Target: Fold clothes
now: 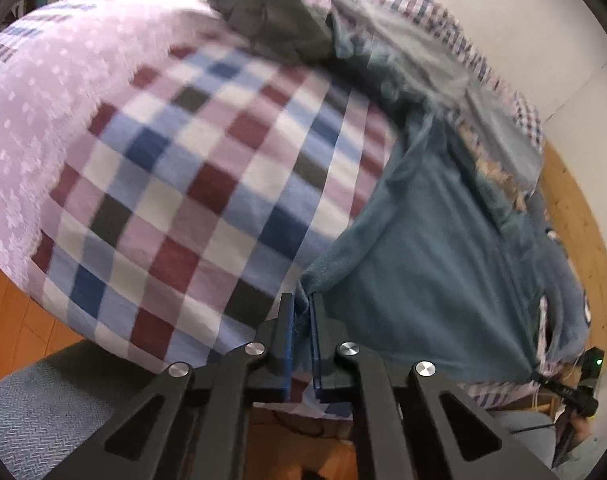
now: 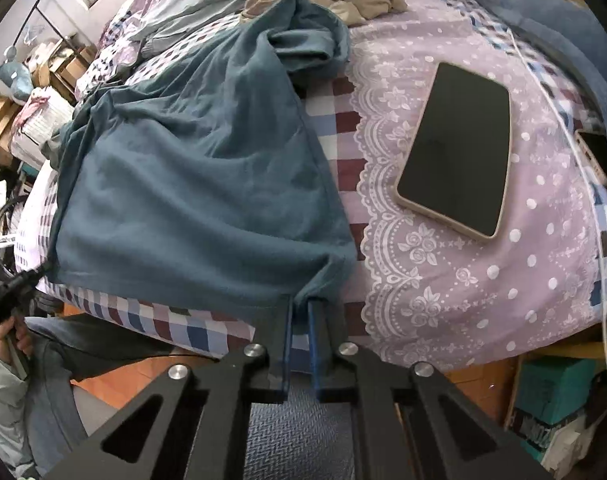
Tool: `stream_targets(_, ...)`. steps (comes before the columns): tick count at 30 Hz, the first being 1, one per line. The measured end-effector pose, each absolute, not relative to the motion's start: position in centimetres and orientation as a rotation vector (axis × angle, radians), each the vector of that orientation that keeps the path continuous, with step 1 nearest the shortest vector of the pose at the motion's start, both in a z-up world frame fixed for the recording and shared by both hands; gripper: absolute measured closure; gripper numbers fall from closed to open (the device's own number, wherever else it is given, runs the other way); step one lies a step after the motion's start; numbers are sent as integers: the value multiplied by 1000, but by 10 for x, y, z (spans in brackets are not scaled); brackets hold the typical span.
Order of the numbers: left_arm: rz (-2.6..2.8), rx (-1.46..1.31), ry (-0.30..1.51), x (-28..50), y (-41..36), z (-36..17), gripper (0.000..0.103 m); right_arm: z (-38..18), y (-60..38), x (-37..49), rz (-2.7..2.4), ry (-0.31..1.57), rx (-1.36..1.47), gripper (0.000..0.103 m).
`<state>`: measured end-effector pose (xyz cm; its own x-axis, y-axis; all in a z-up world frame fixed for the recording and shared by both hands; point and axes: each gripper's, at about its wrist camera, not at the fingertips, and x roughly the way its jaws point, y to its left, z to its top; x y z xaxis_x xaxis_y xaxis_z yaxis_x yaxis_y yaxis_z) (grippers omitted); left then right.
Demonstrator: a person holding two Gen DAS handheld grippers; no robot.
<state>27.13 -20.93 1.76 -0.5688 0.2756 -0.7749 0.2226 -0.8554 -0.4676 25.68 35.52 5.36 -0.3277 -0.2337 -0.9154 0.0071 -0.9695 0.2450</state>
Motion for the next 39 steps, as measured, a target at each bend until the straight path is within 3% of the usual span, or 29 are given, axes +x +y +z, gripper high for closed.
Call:
stream_targets(5,2680,-1284,-959,285,-229,36,100,73,359,270,-2434,-303,1686,97)
stream_targets(12,2773,-1132,-1055,305,-248,54,101,93,377,293,-2446,-448,1625,97)
stream_targets(29,2793,-1535,-946,300,-243,27,102,60,385,285,-2504,-186,1968,94)
stream_targets(39,2752,-1307,-991,294,-233,42,100,125,342,258,-2715,-138,1619,94)
